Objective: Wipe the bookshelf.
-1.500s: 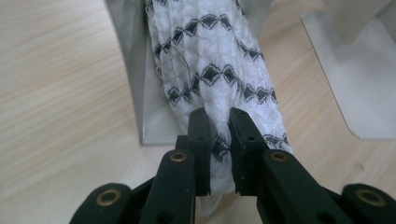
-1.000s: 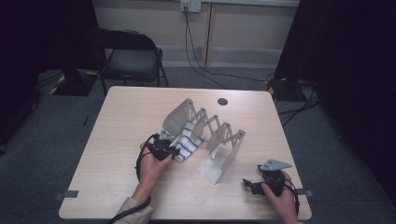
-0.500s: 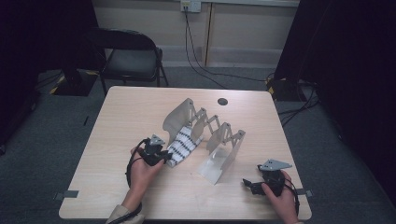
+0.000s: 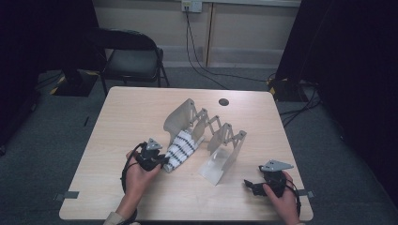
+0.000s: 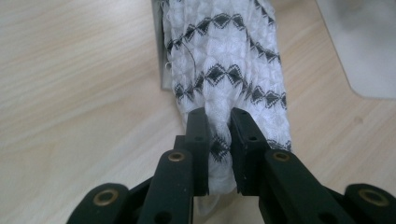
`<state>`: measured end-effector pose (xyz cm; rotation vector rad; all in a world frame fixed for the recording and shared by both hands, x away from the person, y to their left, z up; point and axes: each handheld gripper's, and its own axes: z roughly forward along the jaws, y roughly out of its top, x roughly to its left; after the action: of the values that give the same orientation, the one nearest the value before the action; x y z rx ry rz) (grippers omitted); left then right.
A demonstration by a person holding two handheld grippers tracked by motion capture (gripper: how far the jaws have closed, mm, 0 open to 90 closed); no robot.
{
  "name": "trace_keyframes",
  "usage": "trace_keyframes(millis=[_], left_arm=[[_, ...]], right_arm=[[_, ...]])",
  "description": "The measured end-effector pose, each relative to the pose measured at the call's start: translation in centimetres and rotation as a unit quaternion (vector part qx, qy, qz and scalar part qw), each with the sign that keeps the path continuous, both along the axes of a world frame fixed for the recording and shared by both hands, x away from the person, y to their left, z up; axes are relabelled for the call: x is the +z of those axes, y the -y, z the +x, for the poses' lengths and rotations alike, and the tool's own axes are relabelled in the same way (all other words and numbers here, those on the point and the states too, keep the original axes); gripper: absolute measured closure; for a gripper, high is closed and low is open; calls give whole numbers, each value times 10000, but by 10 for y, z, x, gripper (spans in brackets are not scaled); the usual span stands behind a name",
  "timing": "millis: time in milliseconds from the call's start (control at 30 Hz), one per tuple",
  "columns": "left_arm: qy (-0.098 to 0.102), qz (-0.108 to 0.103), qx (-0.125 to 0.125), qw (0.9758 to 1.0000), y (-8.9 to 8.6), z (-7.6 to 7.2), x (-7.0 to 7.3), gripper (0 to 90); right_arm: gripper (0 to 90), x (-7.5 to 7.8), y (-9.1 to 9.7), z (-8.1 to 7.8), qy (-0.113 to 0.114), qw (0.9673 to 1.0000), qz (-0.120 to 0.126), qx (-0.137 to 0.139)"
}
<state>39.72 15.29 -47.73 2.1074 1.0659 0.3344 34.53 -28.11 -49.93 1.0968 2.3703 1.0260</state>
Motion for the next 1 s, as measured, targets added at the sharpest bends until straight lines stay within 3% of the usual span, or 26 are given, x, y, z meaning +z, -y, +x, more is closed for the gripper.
trace_keyframes(millis=[167,267,533,1000], left_arm=[[82,-24,12,10000,15,16,-1,789],[84,-157,8,9998,24,24,-1,780],[53,3,23,10000,33,35,-3,776],[-16,-48,55,10000,14,20,-7,774]], right_arm=[[115,0,0,0,-1,10000,1,-1],[115,0,0,0,-1,10000,1,-1],[115,0,0,0,-1,10000,1,-1],[115,0,0,0,1,10000,0,-2]])
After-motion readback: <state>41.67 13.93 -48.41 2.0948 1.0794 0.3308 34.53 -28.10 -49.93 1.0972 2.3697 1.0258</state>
